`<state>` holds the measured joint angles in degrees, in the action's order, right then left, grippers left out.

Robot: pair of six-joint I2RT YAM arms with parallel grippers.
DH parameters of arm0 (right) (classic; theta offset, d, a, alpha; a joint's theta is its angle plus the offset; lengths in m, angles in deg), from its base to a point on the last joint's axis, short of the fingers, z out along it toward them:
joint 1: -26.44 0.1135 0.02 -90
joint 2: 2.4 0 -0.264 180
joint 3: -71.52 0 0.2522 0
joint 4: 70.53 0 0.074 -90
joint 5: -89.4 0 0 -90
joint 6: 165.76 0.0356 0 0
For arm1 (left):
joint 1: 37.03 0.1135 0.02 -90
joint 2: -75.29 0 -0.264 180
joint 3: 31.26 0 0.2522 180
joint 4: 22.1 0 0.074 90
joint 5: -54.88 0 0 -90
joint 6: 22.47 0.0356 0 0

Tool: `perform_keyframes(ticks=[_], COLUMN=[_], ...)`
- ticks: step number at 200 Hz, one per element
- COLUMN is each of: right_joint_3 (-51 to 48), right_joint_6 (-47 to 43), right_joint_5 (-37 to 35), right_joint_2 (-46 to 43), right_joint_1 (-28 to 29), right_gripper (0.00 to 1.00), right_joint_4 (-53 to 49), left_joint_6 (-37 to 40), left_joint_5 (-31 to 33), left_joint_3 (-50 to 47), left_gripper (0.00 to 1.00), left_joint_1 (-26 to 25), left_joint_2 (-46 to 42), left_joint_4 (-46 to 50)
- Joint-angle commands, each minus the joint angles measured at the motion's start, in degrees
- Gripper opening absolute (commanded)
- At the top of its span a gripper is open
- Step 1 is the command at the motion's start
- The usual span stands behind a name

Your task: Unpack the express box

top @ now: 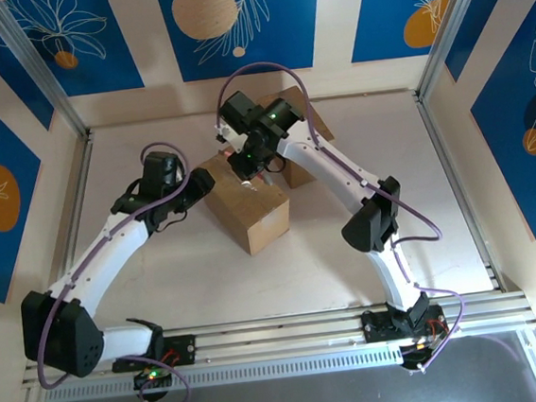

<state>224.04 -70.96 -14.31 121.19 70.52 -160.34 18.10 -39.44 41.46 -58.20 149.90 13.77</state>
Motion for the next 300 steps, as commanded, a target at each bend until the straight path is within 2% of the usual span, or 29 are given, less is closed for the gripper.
perform_keyframes(ticks=[1,83,174,218,300], right_joint_3=[2.61,2.57,2.39,2.22,2.3], right_joint_6=[1.3,2.38,5.67,9.56,10.73], right_joint_5=[-1.27,-3.04,-4.48,-7.18,-5.85], right_joint_2=[1.24,4.02,3.21,3.41,4.81], right_joint_1=[0.66,0.93,1.28,1.19,1.27], right_gripper=[0.0,0.0,0.0,0.0,0.0], right_joint_4=[-0.73,2.21,2.62,2.29,3.98], left_joint_6=[-1.02,-0.68,7.24,6.28,5.93], left_joint_5=[-1.98,-2.76,-6.73,-8.09,-8.39], left_joint_3=[-0.97,-2.22,2.9,1.97,-0.42], left_gripper=[0.58,0.54,0.52,0.52,0.52], left_joint_1=[0.86,1.37,3.05,3.11,3.11], left_joint_2=[1.77,5.35,11.06,10.31,8.71], left_joint_4=[-5.29,-9.74,-11.66,-12.97,-14.28])
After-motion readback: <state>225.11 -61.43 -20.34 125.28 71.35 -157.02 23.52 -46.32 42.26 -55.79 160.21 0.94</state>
